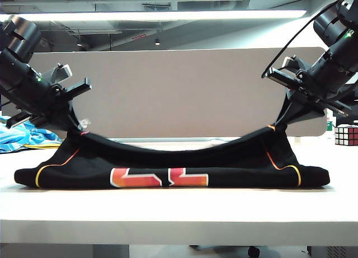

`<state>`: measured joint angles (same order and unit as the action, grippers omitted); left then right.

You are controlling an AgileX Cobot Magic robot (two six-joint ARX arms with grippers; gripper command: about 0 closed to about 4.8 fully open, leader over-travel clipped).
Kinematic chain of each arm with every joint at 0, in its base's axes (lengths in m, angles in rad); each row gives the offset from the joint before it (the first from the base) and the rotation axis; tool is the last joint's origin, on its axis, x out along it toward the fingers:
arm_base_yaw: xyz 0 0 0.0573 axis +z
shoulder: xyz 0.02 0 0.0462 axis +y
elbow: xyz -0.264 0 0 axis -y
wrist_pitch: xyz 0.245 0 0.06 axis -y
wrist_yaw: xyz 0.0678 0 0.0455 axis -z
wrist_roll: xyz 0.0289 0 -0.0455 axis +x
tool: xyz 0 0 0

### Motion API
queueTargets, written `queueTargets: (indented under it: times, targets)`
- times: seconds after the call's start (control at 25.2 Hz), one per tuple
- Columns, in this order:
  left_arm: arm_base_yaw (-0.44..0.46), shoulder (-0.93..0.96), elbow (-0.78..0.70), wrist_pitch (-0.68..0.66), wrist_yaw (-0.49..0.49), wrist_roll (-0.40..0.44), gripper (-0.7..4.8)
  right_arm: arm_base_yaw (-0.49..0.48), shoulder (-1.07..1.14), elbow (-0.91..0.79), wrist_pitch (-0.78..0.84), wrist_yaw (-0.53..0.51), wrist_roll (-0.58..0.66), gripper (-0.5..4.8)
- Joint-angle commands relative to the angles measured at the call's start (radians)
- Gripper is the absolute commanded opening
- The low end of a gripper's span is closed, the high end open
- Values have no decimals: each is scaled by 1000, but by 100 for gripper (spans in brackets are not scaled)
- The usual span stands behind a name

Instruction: Fold the bottom side of the basketball jersey horizontally towards the center, about one-third of the way, and then fold the bottom of the basketball jersey up towards the top, creating a neat rectangle.

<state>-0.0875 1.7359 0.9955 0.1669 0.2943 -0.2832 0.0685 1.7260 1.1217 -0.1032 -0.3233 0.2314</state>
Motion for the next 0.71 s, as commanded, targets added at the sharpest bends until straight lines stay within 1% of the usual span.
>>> queueTargets:
  times: [0.04, 0.08, 0.12, 0.16, 0.2, 0.24, 0.28, 0.32, 0.4, 0.52, 0.6, 0.71]
  targets:
    - [3, 4, 7, 131, -3, 26, 63, -14, -3, 7, 82, 32, -16, 96]
    - [3, 4, 7, 149, -2, 26, 126, -18, -3, 8, 95, 29, -25, 167]
    - [3, 4, 8, 160, -2, 26, 179, -18, -4, 10, 104, 31, -29, 251]
    - [3, 3, 8, 164, -2, 26, 239, -23, -5, 11, 109, 30, -29, 350]
    - [3, 3, 8, 162, -2, 26, 279, -31, -5, 12, 108, 29, -27, 404]
    - [3, 2, 8, 153, -2, 26, 310, -37, -8, 12, 97, 29, -26, 417]
    - [3, -7, 8, 105, 4, 25, 319, -47, -21, 12, 40, 29, -26, 417]
    - [3, -27, 8, 27, 5, 26, 319, -62, -42, 11, -37, 28, -31, 416]
    - [3, -52, 8, -58, 5, 31, 319, -74, -66, 11, -119, 19, -67, 415]
    - [3, -103, 8, -240, 3, 79, 319, -96, -109, 10, -266, -6, -129, 388]
    - [3, -125, 8, -356, 1, 86, 319, -112, -134, 6, -352, -28, -130, 363]
    - [3, -134, 8, -519, 1, 93, 319, -125, -161, -22, -436, -101, -126, 363]
